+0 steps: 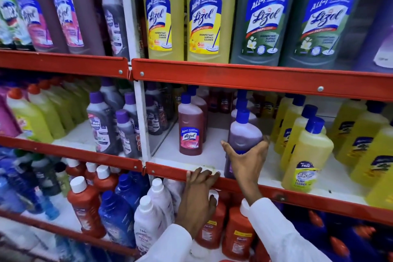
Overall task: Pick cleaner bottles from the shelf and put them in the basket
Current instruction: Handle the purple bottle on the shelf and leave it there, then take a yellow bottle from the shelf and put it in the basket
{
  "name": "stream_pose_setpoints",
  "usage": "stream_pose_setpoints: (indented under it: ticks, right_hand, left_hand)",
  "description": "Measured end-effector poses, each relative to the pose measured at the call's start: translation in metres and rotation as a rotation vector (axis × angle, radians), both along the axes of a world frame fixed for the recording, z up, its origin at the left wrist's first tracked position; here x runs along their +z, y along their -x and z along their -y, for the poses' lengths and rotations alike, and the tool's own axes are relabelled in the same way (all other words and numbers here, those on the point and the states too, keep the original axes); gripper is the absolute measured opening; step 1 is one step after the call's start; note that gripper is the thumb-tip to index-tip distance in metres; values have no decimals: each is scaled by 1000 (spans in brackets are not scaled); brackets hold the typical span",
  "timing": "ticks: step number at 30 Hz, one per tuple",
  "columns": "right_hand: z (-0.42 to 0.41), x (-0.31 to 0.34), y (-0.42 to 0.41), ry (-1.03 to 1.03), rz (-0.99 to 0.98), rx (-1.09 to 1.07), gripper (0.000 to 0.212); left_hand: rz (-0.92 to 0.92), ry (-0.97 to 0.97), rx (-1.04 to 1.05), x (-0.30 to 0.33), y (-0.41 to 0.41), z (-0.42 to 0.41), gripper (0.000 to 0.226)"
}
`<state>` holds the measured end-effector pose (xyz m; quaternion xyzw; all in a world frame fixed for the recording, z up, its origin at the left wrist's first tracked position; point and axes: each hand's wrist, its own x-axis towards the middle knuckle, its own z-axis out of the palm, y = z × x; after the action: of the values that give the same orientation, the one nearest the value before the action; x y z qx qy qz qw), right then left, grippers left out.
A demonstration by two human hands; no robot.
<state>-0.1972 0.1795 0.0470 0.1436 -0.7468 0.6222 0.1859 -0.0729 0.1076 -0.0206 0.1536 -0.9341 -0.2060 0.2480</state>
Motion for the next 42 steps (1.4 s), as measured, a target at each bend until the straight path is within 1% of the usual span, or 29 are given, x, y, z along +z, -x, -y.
stream_pose_setpoints:
  ticks: [3,5,7,10,11,12,13,14,15,17,19,21,23,26,28,30,32,33,35,37,39,42]
  right_hand:
    - [-8,1,3,-28,2,45,104]
    - [-22,1,1,-42,-6,75,101]
    - [-42,0,-3,-25,-69,65,84]
    - [-78,0,-7,19,-242,-16,45]
    - [-90,0,-6,31,-296,-54,36]
    - [-102,-1,-4,40,-343,-104,32]
    - [-114,-3,-1,42,-370,-165,33]
    - [-121,-5,4,41,-373,-228,38]
    - [-128,-6,10,35,-348,-286,47]
    - [-136,-7,25,-9,-242,-354,74]
    - [-136,-8,39,-98,-94,-331,98]
    - [-134,-11,53,-142,27,-233,108]
    - [-137,-11,67,-126,53,-134,102]
    - [-148,-8,83,-45,38,32,91]
    - [-158,-3,87,21,76,107,86]
    - [-168,8,84,173,105,203,79]
    - [-181,22,81,336,107,362,73]
    - [-188,29,81,379,99,439,70]
    - [-197,41,78,378,94,552,66]
    - [-202,46,74,303,106,590,66]
    - [-200,46,69,215,117,553,70]
    - [-197,45,61,93,76,377,86]
  left_hand:
    - [66,70,42,8,2,-5,60]
    - [70,124,59,15,4,-11,54]
    - [18,158,33,18,9,-23,48]
    - [-83,199,-42,19,19,-46,42]
    - [-110,201,-69,19,25,-55,41]
    - [-130,194,-96,19,31,-64,41]
    - [-136,180,-119,18,37,-74,41]
    - [-134,162,-138,17,43,-81,43]
    - [-126,145,-156,15,49,-88,46]
    - [-105,129,-171,12,62,-100,53]
    - [-64,129,-164,10,72,-107,57]
    - [-8,143,-152,6,78,-110,55]
    - [16,144,-132,3,79,-113,53]
    - [-14,89,-117,-1,78,-115,50]
    - [-27,48,-121,-1,78,-117,50]
    - [-28,19,-121,-2,79,-117,51]
    - [-33,-3,-126,-3,79,-117,52]
    - [-36,-10,-126,-4,79,-117,52]
    - [-46,-22,-119,-5,80,-116,52]
    - [-51,-36,-106,-6,80,-116,52]
    - [-50,-48,-101,-9,82,-115,52]
    - [-41,-19,-95,-12,84,-112,54]
